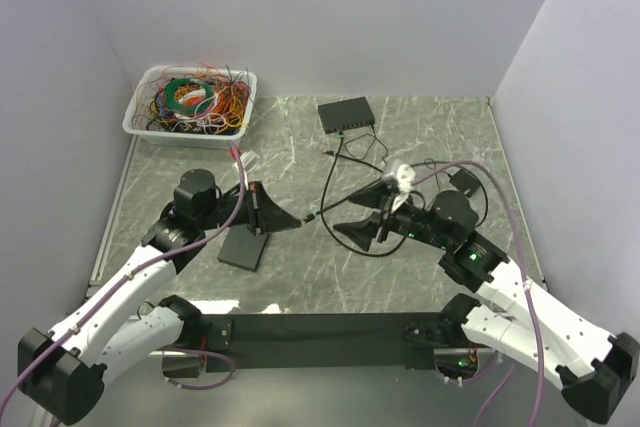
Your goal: Insert the plug into the switch port
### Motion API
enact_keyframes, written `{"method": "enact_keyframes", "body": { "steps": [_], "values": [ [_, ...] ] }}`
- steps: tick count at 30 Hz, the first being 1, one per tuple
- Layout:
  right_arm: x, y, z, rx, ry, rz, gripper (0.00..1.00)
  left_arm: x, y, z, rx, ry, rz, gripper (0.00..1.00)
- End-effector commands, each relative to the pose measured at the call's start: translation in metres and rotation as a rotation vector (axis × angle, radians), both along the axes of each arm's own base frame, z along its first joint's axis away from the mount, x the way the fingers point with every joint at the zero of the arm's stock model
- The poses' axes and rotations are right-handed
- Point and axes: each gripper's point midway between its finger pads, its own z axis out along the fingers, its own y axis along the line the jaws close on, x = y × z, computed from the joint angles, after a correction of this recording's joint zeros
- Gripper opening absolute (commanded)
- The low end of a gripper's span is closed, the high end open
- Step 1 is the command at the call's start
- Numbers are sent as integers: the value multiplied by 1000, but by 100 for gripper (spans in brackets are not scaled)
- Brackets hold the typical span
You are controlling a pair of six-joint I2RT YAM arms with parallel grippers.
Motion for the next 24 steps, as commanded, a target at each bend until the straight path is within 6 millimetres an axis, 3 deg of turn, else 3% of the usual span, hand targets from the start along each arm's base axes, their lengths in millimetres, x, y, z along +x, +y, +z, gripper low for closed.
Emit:
{"method": "enact_keyframes", "body": {
  "steps": [1, 13, 24],
  "values": [
    [-24, 19, 23, -8, -110, 152, 80, -25, 7, -1, -42, 118, -83, 1],
    [-53, 60, 2, -161, -136, 237, 79, -47, 20, -3, -43, 197, -110, 1],
    [-46, 79, -6, -230, -178, 171, 75, -63, 27, 0, -43, 203, -109, 1]
  ]
}}
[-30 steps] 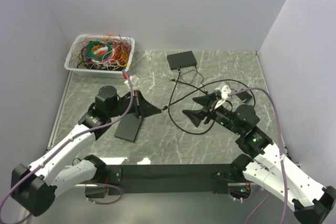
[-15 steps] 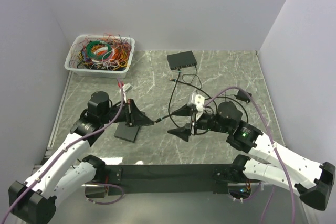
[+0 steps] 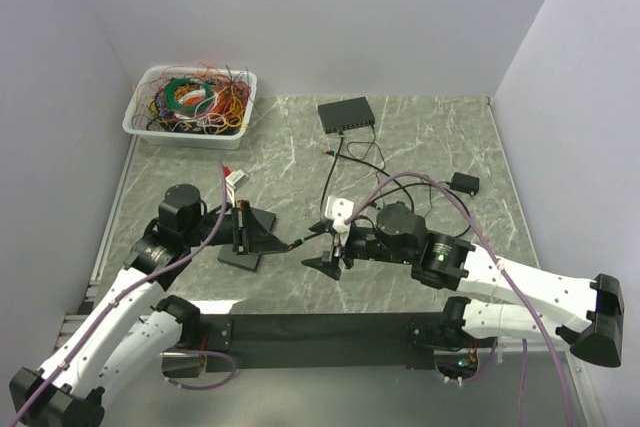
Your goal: Insert the plug into the switch port
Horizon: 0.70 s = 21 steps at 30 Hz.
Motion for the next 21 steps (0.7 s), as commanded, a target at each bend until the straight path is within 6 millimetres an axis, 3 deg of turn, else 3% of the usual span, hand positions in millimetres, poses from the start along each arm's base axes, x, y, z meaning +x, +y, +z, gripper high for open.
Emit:
{"method": "enact_keyframes", "body": {
  "steps": [1, 11, 21],
  "values": [
    [11, 6, 31, 48, -79, -49, 75, -10, 2, 8, -23, -14, -34, 1],
    [10, 21, 22, 14, -59, -35, 51, -11, 2, -1, -16, -16, -41, 1],
    [6, 24, 17, 24, -44, -14, 41, -12, 3, -9, -10, -16, -36, 0]
  ]
}}
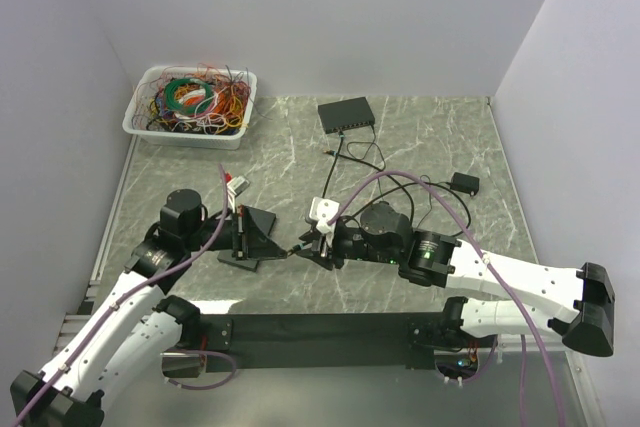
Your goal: Insert the plug into the switch port
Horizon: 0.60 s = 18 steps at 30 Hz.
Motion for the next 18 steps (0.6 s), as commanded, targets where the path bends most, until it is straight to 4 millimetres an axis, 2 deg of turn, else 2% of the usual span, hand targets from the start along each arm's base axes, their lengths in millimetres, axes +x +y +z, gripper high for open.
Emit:
{"method": "enact_keyframes", "body": {
  "steps": [1, 11, 18],
  "values": [
    [0, 8, 27, 81, -34, 9, 41, -3, 1, 4, -24, -43, -22, 1],
    [-8, 12, 19, 62, -8, 57, 38, -1, 1, 4, -19, -48, -17, 1],
    [-12, 13, 13, 42, 13, 83, 46, 0, 2, 8, -15, -61, -14, 0]
  ]
}}
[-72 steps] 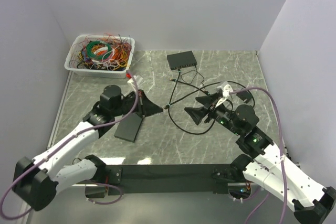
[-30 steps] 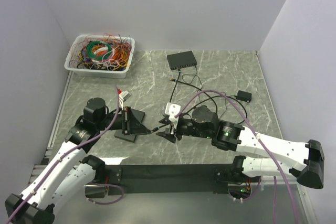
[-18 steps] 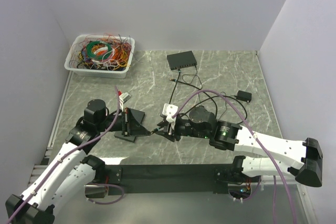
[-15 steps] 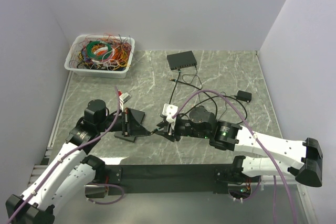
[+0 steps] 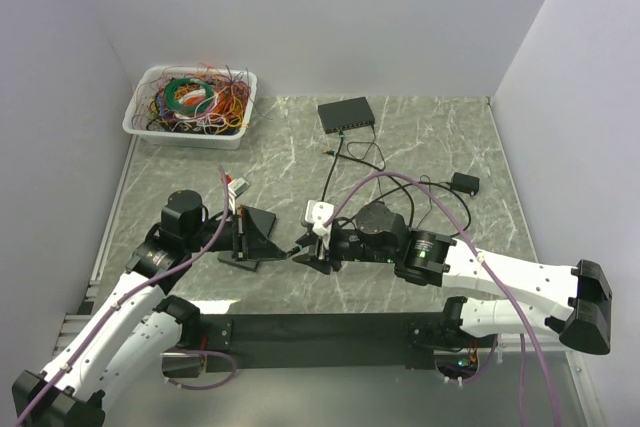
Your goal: Insert the plug into the switch port
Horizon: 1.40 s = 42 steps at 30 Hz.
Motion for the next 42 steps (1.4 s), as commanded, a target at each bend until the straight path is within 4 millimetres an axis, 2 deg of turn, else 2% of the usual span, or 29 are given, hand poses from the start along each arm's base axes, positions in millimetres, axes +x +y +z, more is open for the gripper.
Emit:
{"method": "enact_keyframes", "body": {
  "steps": [1, 14, 18, 21, 25, 33, 38, 42],
  "values": [
    [-4, 7, 18, 47, -9, 27, 46, -1, 0, 15, -23, -66, -20, 1],
    [-4, 10, 13, 32, -1, 31, 46, 0, 1, 20, -35, -70, -20, 1],
    [-3, 11, 6, -2, 0, 18, 46, 0, 1, 20, -34, -70, -18, 1],
    [-4, 13, 5, -6, -4, 17, 42, 0, 1, 20, -33, -69, -18, 1],
    [-3, 13, 7, 0, -7, 8, 32, 0, 2, 15, -24, -64, -15, 1],
    [-5, 10, 8, 13, -4, 6, 24, 2, 2, 14, -22, -64, -9, 0],
    [-8, 8, 3, 10, 17, 12, 14, 7, 3, 12, -5, -80, 16, 1],
    [-6, 9, 5, 38, 17, -2, 7, 14, 5, 5, 32, -83, 47, 9]
  ]
}}
